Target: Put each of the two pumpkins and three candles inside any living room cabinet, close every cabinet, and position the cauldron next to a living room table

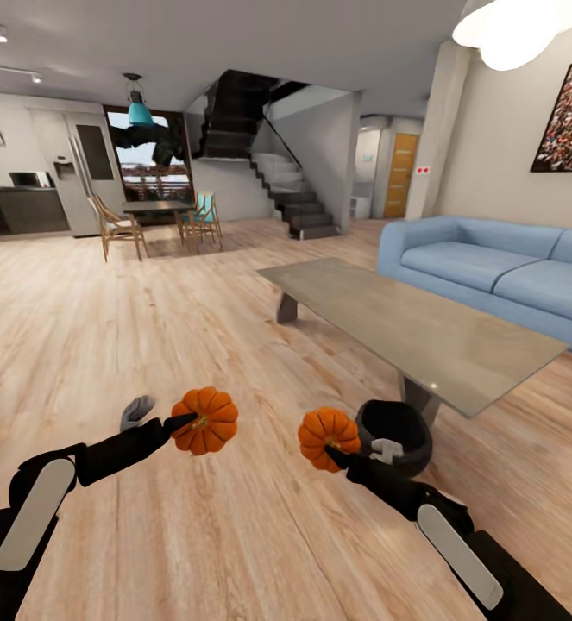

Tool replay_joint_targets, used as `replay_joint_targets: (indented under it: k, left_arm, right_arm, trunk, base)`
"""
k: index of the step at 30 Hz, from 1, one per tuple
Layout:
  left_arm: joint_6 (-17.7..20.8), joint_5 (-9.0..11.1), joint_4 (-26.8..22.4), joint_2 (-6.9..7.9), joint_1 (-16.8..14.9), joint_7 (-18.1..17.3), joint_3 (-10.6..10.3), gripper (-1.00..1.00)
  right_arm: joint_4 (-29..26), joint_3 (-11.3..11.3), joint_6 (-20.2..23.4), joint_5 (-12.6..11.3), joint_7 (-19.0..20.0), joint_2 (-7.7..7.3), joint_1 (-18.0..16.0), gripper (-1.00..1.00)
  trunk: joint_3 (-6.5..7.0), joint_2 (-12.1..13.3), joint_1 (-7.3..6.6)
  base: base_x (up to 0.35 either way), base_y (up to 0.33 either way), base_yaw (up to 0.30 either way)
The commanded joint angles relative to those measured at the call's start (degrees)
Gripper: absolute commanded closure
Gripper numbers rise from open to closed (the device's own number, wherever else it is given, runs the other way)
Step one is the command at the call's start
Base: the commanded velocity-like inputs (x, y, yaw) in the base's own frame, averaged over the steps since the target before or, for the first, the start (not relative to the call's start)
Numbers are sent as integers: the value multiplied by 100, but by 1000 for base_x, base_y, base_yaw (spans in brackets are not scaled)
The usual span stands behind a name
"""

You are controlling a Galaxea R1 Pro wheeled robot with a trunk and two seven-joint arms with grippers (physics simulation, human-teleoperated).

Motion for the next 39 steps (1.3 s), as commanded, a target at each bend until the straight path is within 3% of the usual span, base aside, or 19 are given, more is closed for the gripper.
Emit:
replay_joint_targets:
  k: [1, 7, 21, 27, 39]
  left_arm:
    - [30, 40, 0, -2, -4, -40, 9, 100]
    - [30, 36, 0, -2, -4, -40, 9, 100]
    - [30, 39, 0, -2, -4, -33, 13, 100]
    - [30, 40, 0, -2, -4, -33, 11, 100]
    - [21, 33, 171, -2, -4, -39, 25, 100]
  right_arm:
    - [-8, 4, 18, -51, -7, -5, -6, 100]
    - [-8, 4, 16, 56, -9, -1, -6, 100]
    - [11, 25, 28, 100, -38, 73, -6, 100]
    - [14, 32, 9, 476, -135, 77, -6, 100]
    - [149, 39, -289, 548, -128, 74, -6, 100]
  trunk:
    - [-10, -3, -3]
    - [-40, -3, -3]
    - [-115, -3, -3]
    - [-151, -3, -3]
    - [-202, -3, -3]
  base:
    - [-98, 320, 229]
    - [4, 293, 228]
    - [252, 211, 220]
    - [268, 208, 203]
    - [272, 202, 106]
